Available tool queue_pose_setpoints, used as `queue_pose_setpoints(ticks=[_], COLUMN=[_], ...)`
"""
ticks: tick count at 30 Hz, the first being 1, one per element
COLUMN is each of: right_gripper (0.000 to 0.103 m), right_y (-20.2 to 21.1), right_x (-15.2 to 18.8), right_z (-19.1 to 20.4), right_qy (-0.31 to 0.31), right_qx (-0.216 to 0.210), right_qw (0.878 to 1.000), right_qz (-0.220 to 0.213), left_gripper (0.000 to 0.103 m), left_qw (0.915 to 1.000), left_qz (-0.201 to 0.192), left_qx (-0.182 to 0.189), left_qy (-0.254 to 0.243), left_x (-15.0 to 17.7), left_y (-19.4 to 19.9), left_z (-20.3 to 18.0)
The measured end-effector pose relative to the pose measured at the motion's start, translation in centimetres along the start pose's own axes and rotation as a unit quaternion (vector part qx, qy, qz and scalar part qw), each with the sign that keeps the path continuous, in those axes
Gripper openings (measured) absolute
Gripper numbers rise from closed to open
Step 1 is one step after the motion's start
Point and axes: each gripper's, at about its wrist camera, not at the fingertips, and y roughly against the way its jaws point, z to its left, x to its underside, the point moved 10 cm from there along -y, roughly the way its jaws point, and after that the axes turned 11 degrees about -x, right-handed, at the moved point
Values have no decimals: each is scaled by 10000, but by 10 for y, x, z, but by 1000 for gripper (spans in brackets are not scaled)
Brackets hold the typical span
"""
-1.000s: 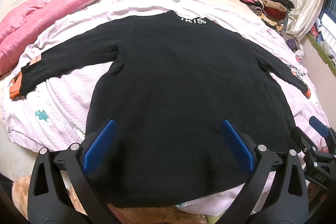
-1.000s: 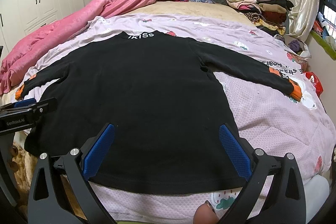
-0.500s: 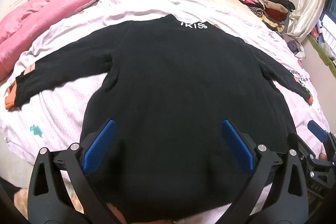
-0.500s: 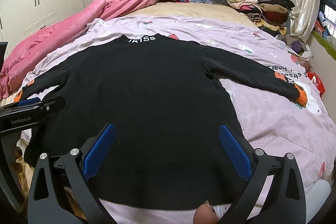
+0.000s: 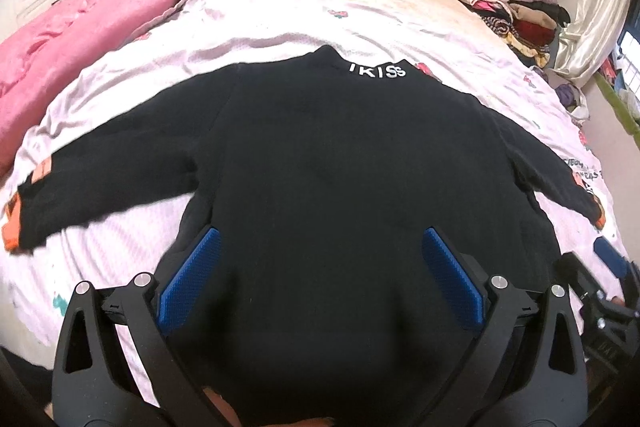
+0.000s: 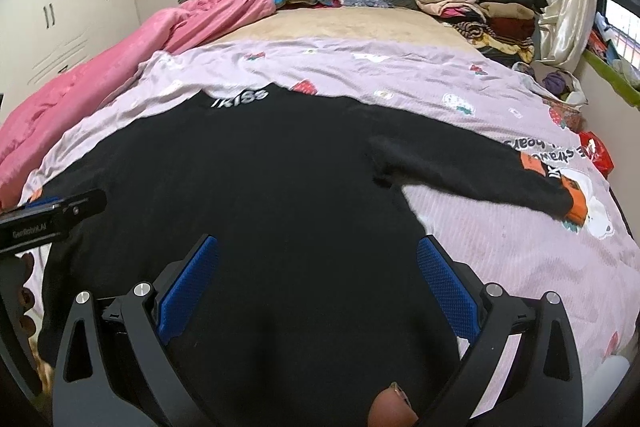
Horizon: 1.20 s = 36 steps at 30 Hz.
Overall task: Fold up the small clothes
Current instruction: 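Grasp the orange cuff of a sleeve with the right tool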
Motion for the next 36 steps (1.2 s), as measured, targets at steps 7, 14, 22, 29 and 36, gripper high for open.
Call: queue_pose_setpoints(ticks=[7, 14, 22, 29, 36], right_gripper=[99, 99, 99, 99, 99], right_y=[-12, -22, -30, -29, -25], right_x=[-20, -33, -34, -23, -4], right_z=[-32, -71, -139, -201, -259], right_qy=[-246, -527, -1156, -1866, -2747], right_qx=[207, 431, 921, 1289, 1448], right_qw=[9995, 9976, 9890, 9740, 9506], right_qz=[-73, -109, -20, 35, 2], left_gripper=[94, 94, 94, 94, 94], left_qw=[10000, 9999, 9994, 9990, 9985], left_qz=[4, 18, 159, 274, 309], left_qx=[52, 100, 178, 185, 199], left_qy=[-49, -133, -239, -310, -401], left_x=[-21, -44, -56, -60, -66], left_y=[-12, -27, -49, -70, -82], left_z=[-9, -22, -41, -52, -67])
